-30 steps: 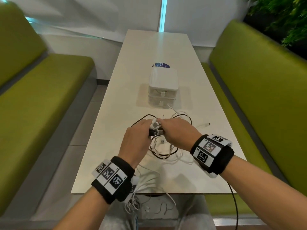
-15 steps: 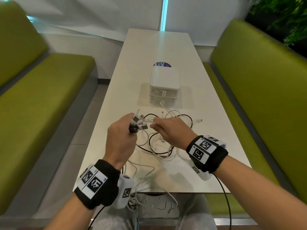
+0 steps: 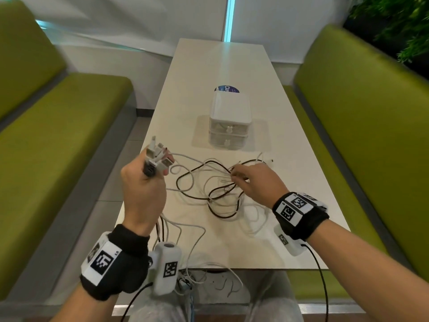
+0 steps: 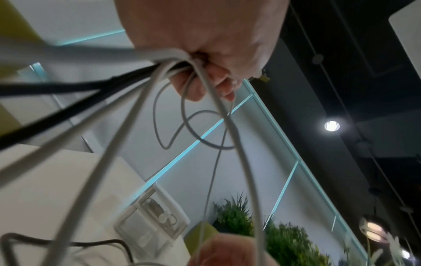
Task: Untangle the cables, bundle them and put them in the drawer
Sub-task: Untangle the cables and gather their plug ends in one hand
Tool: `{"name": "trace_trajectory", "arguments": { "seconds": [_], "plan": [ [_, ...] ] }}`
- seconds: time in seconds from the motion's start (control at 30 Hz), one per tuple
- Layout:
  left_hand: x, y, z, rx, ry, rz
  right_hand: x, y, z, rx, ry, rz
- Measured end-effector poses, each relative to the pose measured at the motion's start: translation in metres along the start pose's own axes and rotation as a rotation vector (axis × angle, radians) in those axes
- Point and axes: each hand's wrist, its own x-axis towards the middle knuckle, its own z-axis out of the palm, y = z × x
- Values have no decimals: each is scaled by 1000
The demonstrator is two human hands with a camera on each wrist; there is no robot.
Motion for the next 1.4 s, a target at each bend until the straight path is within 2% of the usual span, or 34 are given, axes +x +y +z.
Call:
{"name": "trace_trajectory", "arguments": {
  "seconds": [0.1,0.17,0.3,0.4,0.43,0.5,0.57,0.6,0.67,0.73,0.77,0.87,0.97,1.07,1.2,1.33,1.4],
  "plan": [
    [0,-3,0,-27,-38,-11,-2,-3,-1,-52,26,3],
    [-2,-3,-1,-43,-45,-17,0,-5,-2,-59,23,60],
    [-6,-3,-4,-125,54,-70,4,-3,-1,-130,-36,229],
    [-4,-3,-3,-111,111,-106,2,-5,2,-192,-89,223],
    [0,-7,-3,-35,76,-113,1,-5,3,-192,-97,220],
    [9,-14,-2,331,-67,-114,-1,-6,4,-165,-71,238],
    [12,-16,-2,654,-89,-115,-5,-9,5,-136,-28,249],
    [10,-14,0,680,-58,-63,-7,-10,4,-130,-17,240],
    [-1,-4,11,556,-52,143,-9,-16,4,-161,-17,192],
    [-16,-1,27,467,-235,327,-9,-25,3,-208,-23,123],
    [-21,-3,36,486,-353,345,-9,-30,1,-221,-21,90],
    [-26,-14,59,691,-571,198,-10,-38,-6,-215,-12,9],
    [-21,-20,66,843,-620,142,-15,-37,-5,-227,49,-55],
    [-16,-19,63,830,-572,162,-16,-30,2,-190,112,-94],
    [-10,-14,50,652,-355,82,-9,-13,4,-73,67,-20],
    [-3,-5,27,475,-134,32,-8,7,8,-29,28,170],
    [2,-8,17,470,-114,35,-10,17,12,-24,18,243]
  ]
}}
